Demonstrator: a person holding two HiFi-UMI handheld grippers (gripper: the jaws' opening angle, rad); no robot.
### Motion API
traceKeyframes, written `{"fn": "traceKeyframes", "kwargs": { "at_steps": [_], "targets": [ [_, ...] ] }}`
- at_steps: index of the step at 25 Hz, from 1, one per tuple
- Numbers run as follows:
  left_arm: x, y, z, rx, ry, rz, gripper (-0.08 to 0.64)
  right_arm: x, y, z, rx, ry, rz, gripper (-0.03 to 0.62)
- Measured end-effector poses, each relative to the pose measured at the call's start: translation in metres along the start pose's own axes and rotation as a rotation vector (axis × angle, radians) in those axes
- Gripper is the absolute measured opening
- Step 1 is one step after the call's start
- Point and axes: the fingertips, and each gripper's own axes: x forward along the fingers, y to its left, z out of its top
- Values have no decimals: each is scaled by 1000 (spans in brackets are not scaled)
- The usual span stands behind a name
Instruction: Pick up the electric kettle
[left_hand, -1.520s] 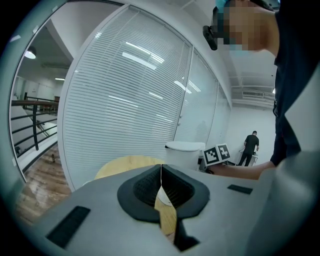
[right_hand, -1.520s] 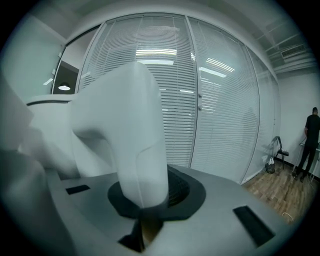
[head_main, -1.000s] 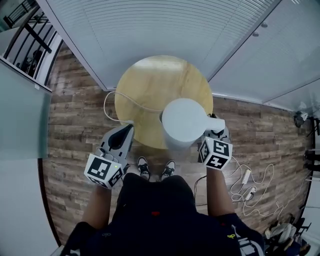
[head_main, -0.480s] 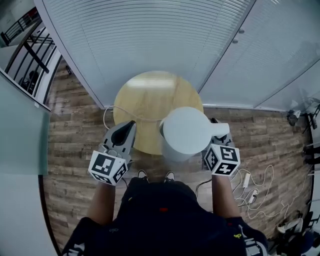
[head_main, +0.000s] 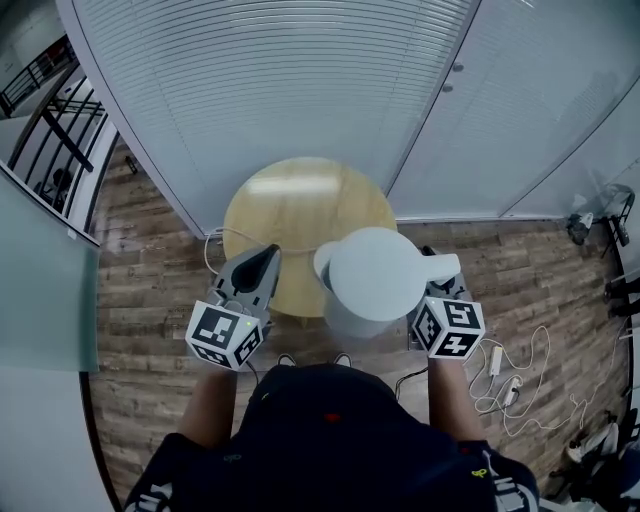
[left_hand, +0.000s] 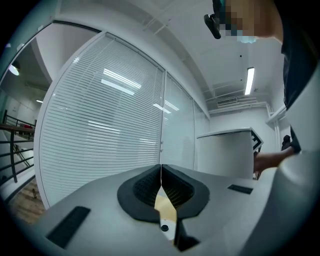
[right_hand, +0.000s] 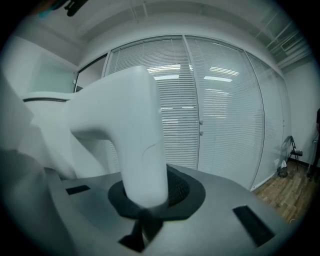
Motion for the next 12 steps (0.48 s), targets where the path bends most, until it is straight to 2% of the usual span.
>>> {"fn": "traceKeyframes", "kwargs": {
  "at_steps": [12],
  "targets": [
    [4, -2, 2, 0, 7, -24, 23, -3, 4, 2, 3, 6, 4, 40]
  ]
}}
